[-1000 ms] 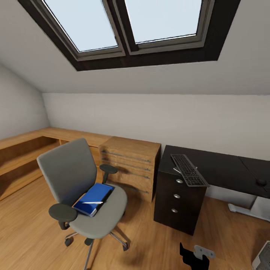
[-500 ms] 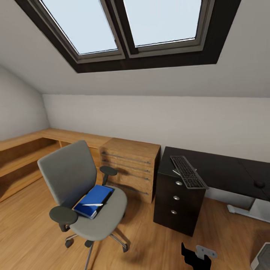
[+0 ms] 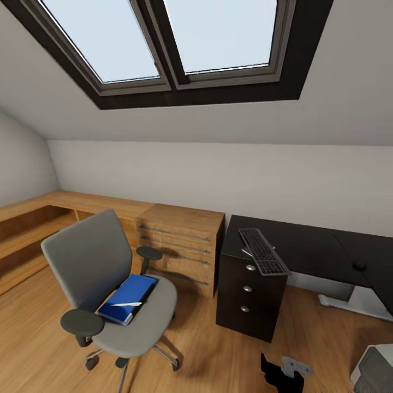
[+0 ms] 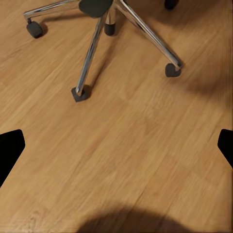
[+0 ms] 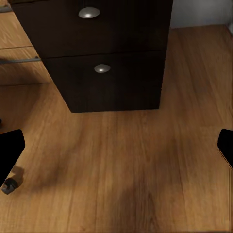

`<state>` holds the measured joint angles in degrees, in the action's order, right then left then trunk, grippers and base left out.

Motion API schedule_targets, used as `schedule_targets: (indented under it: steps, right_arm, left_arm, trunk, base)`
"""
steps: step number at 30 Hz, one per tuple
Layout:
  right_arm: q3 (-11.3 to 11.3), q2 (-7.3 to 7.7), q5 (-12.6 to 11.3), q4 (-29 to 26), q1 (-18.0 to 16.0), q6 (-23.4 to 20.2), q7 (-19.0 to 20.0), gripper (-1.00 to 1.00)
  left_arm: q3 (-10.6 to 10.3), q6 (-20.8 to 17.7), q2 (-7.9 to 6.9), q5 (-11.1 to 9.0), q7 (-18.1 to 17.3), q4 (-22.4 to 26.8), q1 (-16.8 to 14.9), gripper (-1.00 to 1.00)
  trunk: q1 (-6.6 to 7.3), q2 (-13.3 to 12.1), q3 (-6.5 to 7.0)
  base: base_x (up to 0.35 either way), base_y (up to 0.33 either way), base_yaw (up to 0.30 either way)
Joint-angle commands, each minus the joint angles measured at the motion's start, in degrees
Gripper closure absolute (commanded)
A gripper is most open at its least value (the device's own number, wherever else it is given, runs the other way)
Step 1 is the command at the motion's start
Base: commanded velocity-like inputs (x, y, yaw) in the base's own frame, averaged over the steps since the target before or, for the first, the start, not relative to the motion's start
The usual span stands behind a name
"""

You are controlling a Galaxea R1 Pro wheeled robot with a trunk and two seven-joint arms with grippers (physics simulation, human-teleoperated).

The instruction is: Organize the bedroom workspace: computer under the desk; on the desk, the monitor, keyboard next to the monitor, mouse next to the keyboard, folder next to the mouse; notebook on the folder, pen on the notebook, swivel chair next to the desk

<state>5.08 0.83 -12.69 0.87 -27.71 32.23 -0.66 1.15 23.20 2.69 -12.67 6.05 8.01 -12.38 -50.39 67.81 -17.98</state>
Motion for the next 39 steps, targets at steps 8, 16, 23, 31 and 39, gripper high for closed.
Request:
schedule_targets:
  steps: [8,16,23,31,39]
  right_arm:
    - [0.45,-0.1,0.3,0.09,-0.07,0.2,0.03,-1.0]
    - [0.45,-0.08,0.3,0.09,-0.07,0.2,0.04,-1.0]
    - [0.45,-0.12,0.3,0.09,-0.07,0.2,0.04,-1.0]
    - [0.45,-0.05,0.3,0.04,-0.07,0.2,0.02,-1.0]
    - [0.45,-0.04,0.31,0.01,-0.07,0.2,0.04,-1.0]
  left_arm:
    - [0.07,0.22,0.03,-0.09,0.08,-0.01,-0.02,-1.0]
    - [0.08,0.26,0.0,-0.11,0.1,-0.01,-0.05,-1.0]
    - [0.08,0.29,-0.03,-0.15,0.1,-0.01,-0.06,-1.0]
    - [0.08,0.37,-0.05,-0.16,0.06,-0.01,-0.04,-1.0]
    - [0.08,0.42,0.01,-0.16,0.02,-0.01,-0.04,-1.0]
  trunk:
    - [1.76,-3.18,1.5]
    - [3.08,-5.59,2.59]
    - [3.08,-5.59,2.59]
    - [3.08,-5.59,2.43]
    - [3.08,-5.59,2.06]
  base:
    - [0.0,0.0,-0.248]
    - [0.0,0.0,-0.257]
    - [0.0,0.0,-0.259]
    - [0.0,0.0,-0.258]
    - [0.0,0.0,-0.249]
